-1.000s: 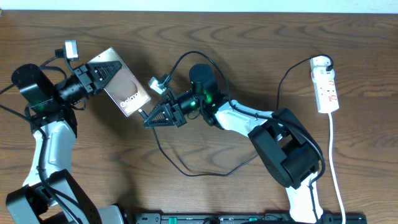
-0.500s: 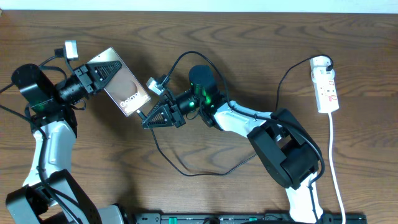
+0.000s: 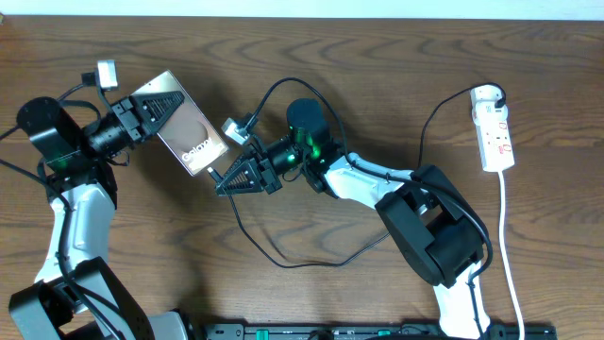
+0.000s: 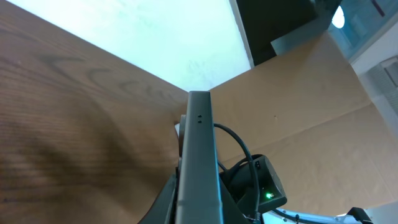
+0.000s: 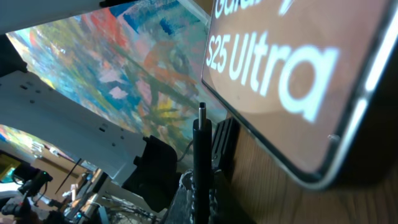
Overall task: Plug charger to phone and switch on socket
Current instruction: 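Align the plug tip with the phone's bottom port using the right gripper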
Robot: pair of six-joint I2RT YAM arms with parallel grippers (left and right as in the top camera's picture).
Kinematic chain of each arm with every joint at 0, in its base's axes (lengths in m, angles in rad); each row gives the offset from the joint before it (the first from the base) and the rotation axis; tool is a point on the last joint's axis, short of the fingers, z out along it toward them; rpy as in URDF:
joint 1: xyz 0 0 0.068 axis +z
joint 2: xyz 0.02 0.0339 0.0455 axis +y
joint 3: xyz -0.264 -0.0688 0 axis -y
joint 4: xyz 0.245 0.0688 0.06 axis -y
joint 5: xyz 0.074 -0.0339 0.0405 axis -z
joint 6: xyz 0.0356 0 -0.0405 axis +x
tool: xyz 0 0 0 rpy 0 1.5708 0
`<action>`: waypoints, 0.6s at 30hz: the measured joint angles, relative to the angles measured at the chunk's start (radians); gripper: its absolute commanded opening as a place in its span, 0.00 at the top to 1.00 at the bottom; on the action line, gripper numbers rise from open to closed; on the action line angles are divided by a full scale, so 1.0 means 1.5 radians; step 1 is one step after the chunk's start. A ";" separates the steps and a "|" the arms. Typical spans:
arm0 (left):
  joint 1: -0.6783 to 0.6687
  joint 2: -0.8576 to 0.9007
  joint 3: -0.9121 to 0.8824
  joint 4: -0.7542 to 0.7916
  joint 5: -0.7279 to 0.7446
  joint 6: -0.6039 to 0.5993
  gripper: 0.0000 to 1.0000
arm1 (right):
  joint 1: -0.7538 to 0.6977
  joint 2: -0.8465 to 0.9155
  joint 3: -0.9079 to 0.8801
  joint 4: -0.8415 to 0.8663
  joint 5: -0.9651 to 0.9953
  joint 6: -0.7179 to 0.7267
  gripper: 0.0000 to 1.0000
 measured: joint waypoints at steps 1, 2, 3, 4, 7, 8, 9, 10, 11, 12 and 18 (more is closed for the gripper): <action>0.000 0.000 0.000 0.006 0.000 -0.004 0.93 | 0.000 0.000 0.000 0.000 0.000 0.000 0.99; 0.000 0.000 0.000 0.013 0.000 -0.009 0.93 | 0.000 0.000 0.000 0.000 0.000 0.001 0.99; 0.000 0.000 0.000 0.018 0.001 -0.011 0.93 | 0.000 0.000 0.000 0.000 0.000 0.001 0.99; 0.000 0.000 0.000 0.023 0.003 -0.014 0.93 | 0.000 0.000 0.000 0.000 0.000 0.001 0.99; 0.001 0.000 0.000 0.027 0.008 -0.021 0.93 | 0.000 0.000 0.000 0.000 0.000 0.003 0.99; 0.001 0.000 0.000 0.027 0.010 -0.023 0.93 | 0.000 0.000 0.000 0.000 0.000 0.003 0.99; 0.002 0.000 0.000 0.027 0.013 -0.023 0.93 | -0.001 0.000 0.000 0.000 0.000 0.003 0.99; 0.002 0.000 0.000 0.027 0.014 -0.024 0.93 | -0.002 0.000 0.000 0.000 0.000 0.003 0.99; 0.002 0.000 0.000 0.027 0.016 -0.024 0.93 | -0.002 0.000 0.000 0.000 0.000 0.003 0.99; 0.003 0.000 0.000 0.027 0.018 -0.024 0.93 | -0.002 0.000 0.000 0.000 0.000 0.003 0.99; 0.003 0.000 0.000 0.027 0.021 -0.024 0.93 | -0.004 0.000 0.000 0.000 0.000 0.004 0.99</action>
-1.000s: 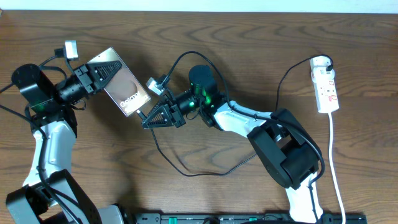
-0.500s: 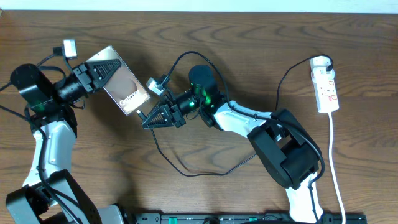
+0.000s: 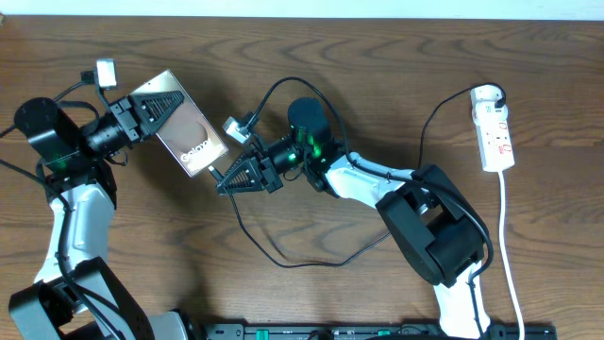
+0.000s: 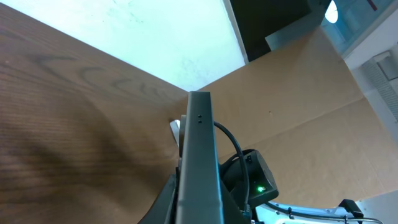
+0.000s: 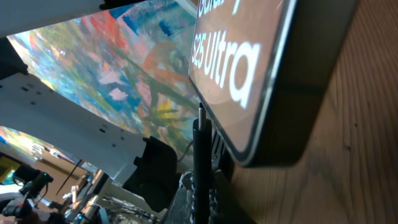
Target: Plug charger to phone and switch on socket
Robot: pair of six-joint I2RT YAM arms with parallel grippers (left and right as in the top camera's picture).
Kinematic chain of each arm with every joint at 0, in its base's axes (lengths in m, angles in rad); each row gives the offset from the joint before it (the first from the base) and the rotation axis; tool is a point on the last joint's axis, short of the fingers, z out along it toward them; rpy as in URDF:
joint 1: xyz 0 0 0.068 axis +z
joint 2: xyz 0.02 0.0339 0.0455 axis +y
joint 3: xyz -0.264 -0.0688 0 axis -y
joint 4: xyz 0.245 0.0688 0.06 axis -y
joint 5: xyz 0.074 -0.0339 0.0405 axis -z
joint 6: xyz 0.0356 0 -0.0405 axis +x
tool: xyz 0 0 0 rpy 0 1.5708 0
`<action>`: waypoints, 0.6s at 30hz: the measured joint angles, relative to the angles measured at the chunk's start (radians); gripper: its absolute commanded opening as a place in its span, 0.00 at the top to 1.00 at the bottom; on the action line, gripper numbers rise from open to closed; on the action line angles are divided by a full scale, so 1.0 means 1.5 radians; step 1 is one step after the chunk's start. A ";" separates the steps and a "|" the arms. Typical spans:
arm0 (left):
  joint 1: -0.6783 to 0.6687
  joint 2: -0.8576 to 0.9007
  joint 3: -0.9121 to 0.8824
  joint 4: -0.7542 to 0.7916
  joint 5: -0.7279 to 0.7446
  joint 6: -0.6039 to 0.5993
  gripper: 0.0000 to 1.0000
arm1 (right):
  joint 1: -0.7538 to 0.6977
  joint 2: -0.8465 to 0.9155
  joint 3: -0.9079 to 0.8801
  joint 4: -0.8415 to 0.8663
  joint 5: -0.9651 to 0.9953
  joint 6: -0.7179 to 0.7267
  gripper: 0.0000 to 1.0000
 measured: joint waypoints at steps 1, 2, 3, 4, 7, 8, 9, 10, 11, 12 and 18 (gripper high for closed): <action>0.000 0.000 0.000 0.000 0.000 0.000 0.93 | 0.000 0.000 0.000 0.000 0.000 0.002 0.99; 0.000 0.000 0.000 0.000 0.001 0.000 0.93 | 0.000 0.000 0.000 0.000 0.000 0.004 0.99; 0.000 0.000 0.000 0.000 0.002 0.000 0.92 | 0.000 0.000 0.000 0.000 0.000 0.006 0.99; 0.000 0.000 0.000 0.000 0.002 0.000 0.93 | 0.000 0.000 0.000 0.000 0.000 0.008 0.99; 0.000 0.000 0.000 0.001 0.002 0.000 0.93 | 0.000 0.000 0.000 0.000 0.000 0.011 0.99; 0.000 0.000 0.000 0.002 0.002 0.000 0.93 | 0.000 0.000 0.000 0.000 0.000 0.011 0.99; 0.000 0.000 0.000 0.003 0.003 0.000 0.93 | 0.000 0.000 0.000 0.000 0.001 0.012 0.99; 0.000 0.000 0.000 0.005 0.004 0.000 0.93 | 0.000 0.000 0.000 0.000 0.000 0.012 0.99; 0.000 0.000 0.000 0.005 0.005 0.000 0.93 | 0.000 0.000 0.000 0.000 0.001 0.012 0.99; 0.000 0.000 0.000 0.005 0.005 0.000 0.92 | -0.001 0.000 0.000 0.000 0.001 0.012 0.99; 0.000 0.000 0.000 0.010 0.007 0.000 0.93 | -0.003 0.000 0.000 0.000 0.001 0.015 0.99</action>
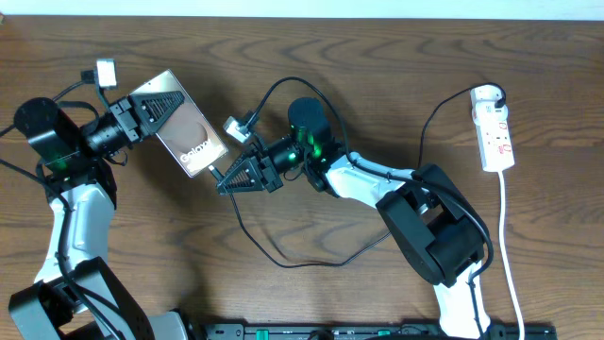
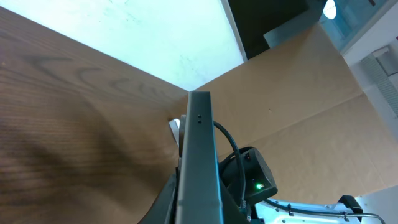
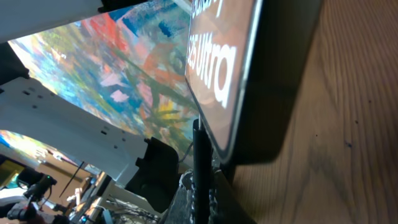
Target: Plug charger to phone and switch on socket
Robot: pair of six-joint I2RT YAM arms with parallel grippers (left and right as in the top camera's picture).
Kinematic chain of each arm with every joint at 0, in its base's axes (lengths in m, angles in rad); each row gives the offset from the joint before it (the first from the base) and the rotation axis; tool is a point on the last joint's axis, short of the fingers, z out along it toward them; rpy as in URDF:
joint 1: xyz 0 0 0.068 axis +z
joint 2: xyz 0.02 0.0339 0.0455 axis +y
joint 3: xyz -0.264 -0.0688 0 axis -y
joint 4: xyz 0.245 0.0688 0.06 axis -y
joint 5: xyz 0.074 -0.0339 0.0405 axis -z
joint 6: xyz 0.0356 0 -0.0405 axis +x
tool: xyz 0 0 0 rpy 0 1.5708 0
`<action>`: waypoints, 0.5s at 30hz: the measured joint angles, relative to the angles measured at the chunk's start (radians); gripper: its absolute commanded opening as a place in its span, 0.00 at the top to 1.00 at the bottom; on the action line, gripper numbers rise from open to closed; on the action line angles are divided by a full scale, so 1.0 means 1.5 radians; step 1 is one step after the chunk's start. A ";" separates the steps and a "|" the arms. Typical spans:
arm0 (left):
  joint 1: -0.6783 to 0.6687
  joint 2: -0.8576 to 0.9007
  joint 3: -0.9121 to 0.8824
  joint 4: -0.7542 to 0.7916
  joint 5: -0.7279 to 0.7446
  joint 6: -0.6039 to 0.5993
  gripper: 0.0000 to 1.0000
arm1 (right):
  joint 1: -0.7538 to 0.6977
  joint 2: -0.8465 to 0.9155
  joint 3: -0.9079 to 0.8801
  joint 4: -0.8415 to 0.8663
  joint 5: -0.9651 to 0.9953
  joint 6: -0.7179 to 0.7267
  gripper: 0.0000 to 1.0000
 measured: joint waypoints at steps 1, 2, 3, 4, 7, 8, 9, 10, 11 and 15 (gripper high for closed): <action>0.000 0.000 0.000 0.000 0.000 0.000 0.92 | 0.000 0.000 0.000 0.000 0.000 0.001 0.99; 0.000 0.000 0.000 0.000 0.000 0.000 0.93 | -0.002 0.000 0.000 0.000 0.000 0.001 0.99; 0.000 0.000 0.000 0.000 0.001 0.000 0.93 | -0.003 0.000 0.000 0.000 0.000 0.002 0.99; 0.000 0.000 0.000 0.000 0.002 0.000 0.93 | -0.003 0.000 0.000 0.000 0.000 0.002 0.99; 0.000 0.000 0.000 0.000 0.003 0.000 0.92 | -0.003 0.000 0.000 0.000 -0.001 0.002 0.99; 0.000 0.000 0.000 0.000 0.003 0.000 0.92 | -0.003 0.000 0.000 0.000 0.000 0.002 0.99; 0.000 0.000 0.000 0.000 0.003 0.000 0.93 | -0.003 0.000 0.000 0.000 0.000 0.002 0.99; 0.000 0.000 0.000 0.000 0.004 0.000 0.93 | -0.003 0.000 0.000 0.000 0.000 0.002 0.99; 0.000 0.000 0.000 0.000 0.004 0.000 0.93 | -0.003 0.000 0.000 0.000 0.000 0.002 0.99; 0.000 0.000 0.000 0.000 0.005 0.000 0.93 | -0.003 0.000 0.000 0.000 0.000 0.007 0.99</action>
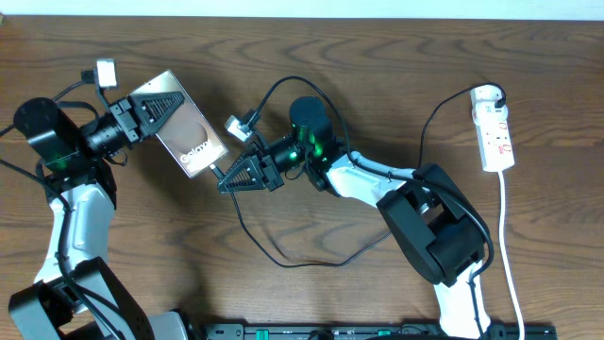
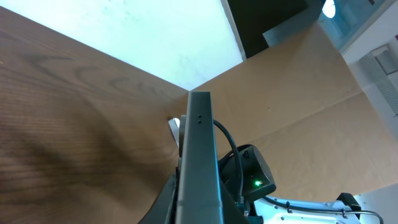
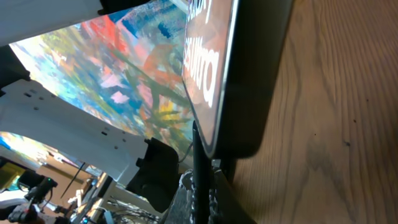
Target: Plug charger to phone and switch on socket
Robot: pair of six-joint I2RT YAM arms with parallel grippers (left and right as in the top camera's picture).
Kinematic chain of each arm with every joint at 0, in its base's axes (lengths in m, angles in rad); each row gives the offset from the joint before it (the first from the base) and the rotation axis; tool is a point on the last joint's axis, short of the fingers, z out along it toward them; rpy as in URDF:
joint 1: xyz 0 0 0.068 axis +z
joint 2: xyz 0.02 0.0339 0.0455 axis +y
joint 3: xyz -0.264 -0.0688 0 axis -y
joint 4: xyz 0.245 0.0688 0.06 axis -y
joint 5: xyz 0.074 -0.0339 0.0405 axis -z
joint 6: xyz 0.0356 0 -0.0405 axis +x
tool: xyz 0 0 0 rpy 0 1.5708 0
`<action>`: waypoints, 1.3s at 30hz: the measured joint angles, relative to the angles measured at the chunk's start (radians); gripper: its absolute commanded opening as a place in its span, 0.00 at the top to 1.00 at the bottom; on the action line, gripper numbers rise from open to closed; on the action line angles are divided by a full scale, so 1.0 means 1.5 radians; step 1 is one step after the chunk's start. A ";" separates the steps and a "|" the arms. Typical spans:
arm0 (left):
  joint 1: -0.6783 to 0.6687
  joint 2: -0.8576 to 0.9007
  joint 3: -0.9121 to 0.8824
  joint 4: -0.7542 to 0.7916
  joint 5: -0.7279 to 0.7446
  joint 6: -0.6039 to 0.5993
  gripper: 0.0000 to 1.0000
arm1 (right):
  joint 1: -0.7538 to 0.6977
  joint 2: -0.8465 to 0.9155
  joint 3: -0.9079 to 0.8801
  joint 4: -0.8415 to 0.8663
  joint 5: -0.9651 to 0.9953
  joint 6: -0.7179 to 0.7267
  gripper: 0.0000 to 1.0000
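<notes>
My left gripper (image 1: 149,106) is shut on the phone (image 1: 192,139), holding it tilted above the table at the left. In the left wrist view the phone (image 2: 199,158) shows edge-on between the jaws. My right gripper (image 1: 226,180) is shut on the black charger plug (image 1: 216,170), which points at the phone's lower edge. In the right wrist view the plug (image 3: 198,163) rises from the jaws and its tip is hidden by the phone's (image 3: 214,68) bottom edge. Whether it sits in the port cannot be told. The white socket strip (image 1: 496,132) lies far right.
The black charger cable (image 1: 283,260) loops over the table's middle to the plug in the socket strip. A white cord (image 1: 510,255) runs from the strip to the front edge. A black rail (image 1: 377,331) lines the front. A white connector (image 1: 107,73) hangs by the left arm.
In the right wrist view the phone's bottom edge has come further over the plug and now covers its tip. Both grippers remain shut on their loads and have barely shifted in the overhead view.
At first the plug tip stood free beside the phone's lit screen, which faced the right wrist camera. Then the phone appeared more edge-on with the tip at its corner. Then the edge overlapped the tip, and now the tip is hidden.
</notes>
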 measured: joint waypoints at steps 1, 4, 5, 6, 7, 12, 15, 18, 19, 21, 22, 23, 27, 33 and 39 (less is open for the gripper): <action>0.000 0.000 0.000 0.000 0.000 0.000 0.92 | 0.000 0.000 0.000 0.000 0.000 0.001 0.99; -0.001 0.000 0.000 0.000 0.000 0.000 0.93 | 0.000 0.000 0.000 0.000 0.000 0.003 0.99; -0.002 0.000 0.000 0.000 0.000 0.000 0.92 | 0.000 0.000 0.000 0.000 -0.001 0.003 0.99; -0.003 0.000 0.000 0.000 0.000 0.000 0.92 | 0.000 0.000 0.000 0.000 -0.001 0.003 0.99; -0.003 0.000 0.000 0.000 0.000 0.000 0.92 | 0.000 0.000 0.000 0.000 -0.001 0.003 0.99; -0.003 0.000 0.000 0.000 0.000 0.000 0.92 | 0.000 0.000 0.000 0.000 -0.001 0.004 0.99; -0.003 0.000 0.000 0.000 0.000 0.000 0.93 | 0.000 0.000 0.000 0.000 -0.001 0.004 0.99; -0.003 0.000 0.000 0.000 0.000 0.000 0.93 | 0.000 0.000 0.000 0.000 -0.001 0.004 0.99; -0.003 0.000 0.000 0.000 0.001 0.000 0.93 | 0.000 0.000 0.000 0.000 -0.001 0.004 0.99; -0.003 0.000 0.000 0.000 0.001 0.000 0.92 | 0.000 0.000 0.000 0.001 -0.001 0.004 0.99; -0.003 0.000 0.000 0.000 0.001 0.000 0.93 | 0.000 0.000 0.000 0.001 -0.001 0.004 0.99; -0.003 0.000 0.000 0.001 0.001 0.000 0.93 | 0.000 0.000 0.000 0.001 -0.001 0.004 0.99; -0.003 0.000 0.000 0.001 0.001 0.000 0.92 | 0.000 0.000 0.000 0.006 -0.002 0.008 0.99; -0.004 0.000 0.000 0.001 0.006 0.000 0.93 | 0.000 0.000 0.000 0.069 -0.005 0.041 0.99; -0.006 0.000 0.000 0.001 0.008 0.001 0.92 | 0.000 0.000 0.000 0.075 0.000 0.061 0.99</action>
